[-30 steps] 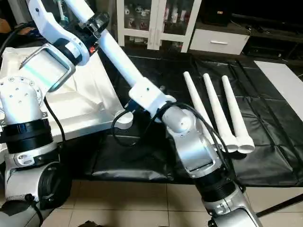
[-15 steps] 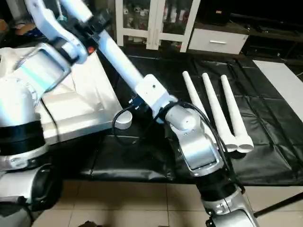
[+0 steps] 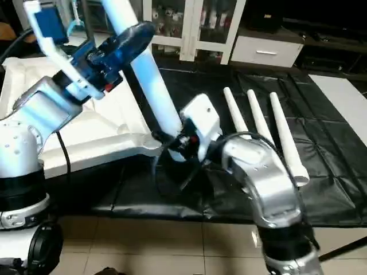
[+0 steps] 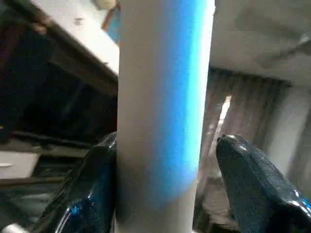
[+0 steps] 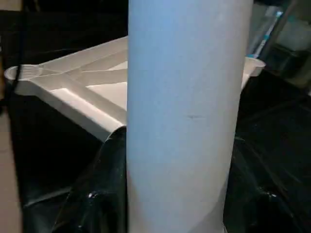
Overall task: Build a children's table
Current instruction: Pick table leg
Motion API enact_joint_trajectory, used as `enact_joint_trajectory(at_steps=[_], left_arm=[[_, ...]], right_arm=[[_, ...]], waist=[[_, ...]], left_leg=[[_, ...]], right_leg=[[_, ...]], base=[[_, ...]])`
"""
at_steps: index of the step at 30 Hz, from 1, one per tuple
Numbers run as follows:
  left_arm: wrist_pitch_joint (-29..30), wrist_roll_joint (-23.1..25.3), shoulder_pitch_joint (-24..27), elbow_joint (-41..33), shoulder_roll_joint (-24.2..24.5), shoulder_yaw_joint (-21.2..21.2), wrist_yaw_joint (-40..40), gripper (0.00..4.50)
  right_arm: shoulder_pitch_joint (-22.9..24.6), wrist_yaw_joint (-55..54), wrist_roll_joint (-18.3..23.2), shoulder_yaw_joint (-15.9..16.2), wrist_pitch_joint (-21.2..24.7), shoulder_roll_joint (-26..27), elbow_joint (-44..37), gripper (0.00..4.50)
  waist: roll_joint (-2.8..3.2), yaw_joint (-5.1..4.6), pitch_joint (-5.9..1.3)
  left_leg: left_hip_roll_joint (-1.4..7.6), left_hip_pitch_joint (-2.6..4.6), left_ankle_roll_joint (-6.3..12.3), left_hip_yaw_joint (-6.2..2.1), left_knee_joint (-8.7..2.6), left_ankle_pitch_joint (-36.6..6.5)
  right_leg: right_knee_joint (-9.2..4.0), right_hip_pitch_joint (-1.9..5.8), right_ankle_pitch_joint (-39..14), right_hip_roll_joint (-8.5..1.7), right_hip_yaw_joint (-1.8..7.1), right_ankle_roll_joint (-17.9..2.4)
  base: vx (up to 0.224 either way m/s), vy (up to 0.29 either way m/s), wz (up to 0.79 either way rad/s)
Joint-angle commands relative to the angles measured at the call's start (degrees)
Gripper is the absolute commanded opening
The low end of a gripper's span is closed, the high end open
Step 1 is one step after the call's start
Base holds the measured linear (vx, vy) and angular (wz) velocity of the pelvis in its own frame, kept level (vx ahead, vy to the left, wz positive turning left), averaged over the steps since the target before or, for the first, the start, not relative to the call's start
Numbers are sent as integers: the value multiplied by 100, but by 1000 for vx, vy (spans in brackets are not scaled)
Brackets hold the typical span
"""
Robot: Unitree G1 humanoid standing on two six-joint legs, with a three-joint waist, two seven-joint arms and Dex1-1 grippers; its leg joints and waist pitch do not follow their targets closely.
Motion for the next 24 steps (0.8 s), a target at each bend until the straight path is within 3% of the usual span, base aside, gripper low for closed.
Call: enact_joint_trajectory(at_steps=[1,3,8,9,14,23,24], left_arm=[[46,-124,-1,-54,37,-87,-285,296],[118,-102,6,-50,152,-161,-484,289],[143,-106,17,-50,187,-182,-499,245],[140,-111,25,-53,196,-185,-503,231],[32,-14,33,0,235,-190,-470,187],[-227,232,-101,387,161,-33,-244,172],[-222,218,-104,396,163,-30,-243,172]], right_arm=[[74,105,108,-16,170,-88,-168,193],[97,124,100,32,194,-104,-198,193],[84,74,71,63,197,-165,-185,193],[77,53,81,74,203,-193,-187,193],[34,-24,110,104,222,-247,-177,193],[-28,-157,41,127,128,-273,-116,193],[-43,-202,22,126,113,-266,-99,249]], waist=[[158,12,-377],[115,0,-376],[118,-6,-373],[144,0,-373],[125,-7,-380],[114,-2,-385],[113,-3,-384]], left_leg=[[207,171,-354,-63,-450,-862],[201,169,-369,-56,-456,-896],[209,174,-432,-60,-460,-950],[209,175,-440,-65,-461,-931],[204,169,-419,-64,-456,-882],[207,168,-412,-62,-452,-848],[206,164,-411,-61,-451,-835]], right_leg=[[-385,197,-147,-330,188,-1152],[-406,200,-228,-322,190,-1113],[-405,192,-294,-325,186,-1122],[-396,193,-262,-325,185,-1121],[-391,203,-175,-321,186,-1112],[-392,209,-139,-333,188,-1148],[-391,211,-123,-332,188,-1151]], base=[[0,0,0],[0,0,0],[0,0,0],[0,0,0],[0,0,0],[0,0,0],[0,0,0]])
